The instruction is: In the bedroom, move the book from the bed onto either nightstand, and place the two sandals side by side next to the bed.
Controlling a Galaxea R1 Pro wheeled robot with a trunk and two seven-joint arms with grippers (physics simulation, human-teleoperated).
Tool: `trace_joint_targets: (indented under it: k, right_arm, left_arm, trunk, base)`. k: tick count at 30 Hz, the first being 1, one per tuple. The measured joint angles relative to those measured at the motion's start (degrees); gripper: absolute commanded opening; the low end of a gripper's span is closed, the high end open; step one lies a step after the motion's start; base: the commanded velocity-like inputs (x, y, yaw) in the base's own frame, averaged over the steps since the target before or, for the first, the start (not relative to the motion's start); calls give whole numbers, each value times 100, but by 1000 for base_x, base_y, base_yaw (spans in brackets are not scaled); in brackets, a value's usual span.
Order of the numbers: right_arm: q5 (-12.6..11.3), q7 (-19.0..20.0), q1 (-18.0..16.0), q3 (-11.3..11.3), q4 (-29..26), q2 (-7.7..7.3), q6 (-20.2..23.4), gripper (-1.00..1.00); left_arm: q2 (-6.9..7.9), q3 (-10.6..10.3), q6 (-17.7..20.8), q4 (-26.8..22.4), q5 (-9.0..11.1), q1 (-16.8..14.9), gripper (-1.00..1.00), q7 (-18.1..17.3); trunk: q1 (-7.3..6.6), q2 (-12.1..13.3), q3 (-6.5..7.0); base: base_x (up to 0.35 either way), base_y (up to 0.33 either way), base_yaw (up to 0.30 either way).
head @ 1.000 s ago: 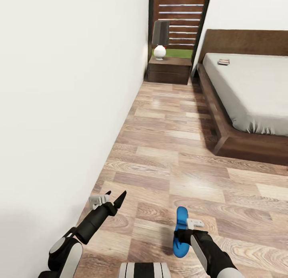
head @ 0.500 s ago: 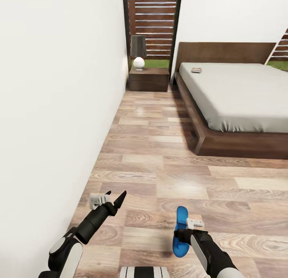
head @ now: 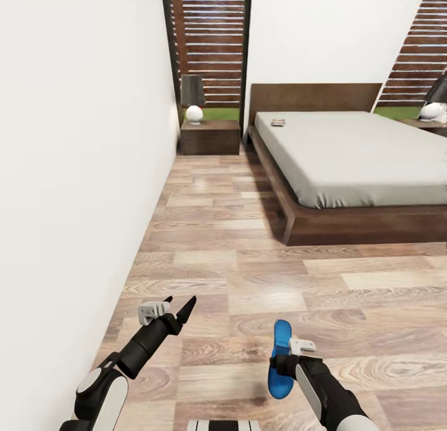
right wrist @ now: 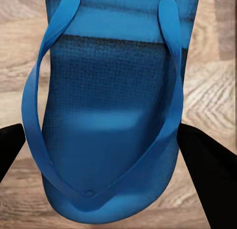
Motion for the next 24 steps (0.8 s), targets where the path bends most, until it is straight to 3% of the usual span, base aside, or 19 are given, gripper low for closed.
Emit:
trace_joint_targets:
  k: [12,24]
  right_arm:
    - [0,2,0,0,-9,-2,2,-100]
    - [-31,-4,2,-11,3,-10,0,-100]
  left_arm:
    - [-5,-3,-9,48,-5,-1,100,16]
    - [-4,-6,-21,149,-11,-2,100,18]
  trunk:
    - [-31,16,266]
    - [-62,32,532]
  base:
    - [0,0,-9]
    - [0,0,-253]
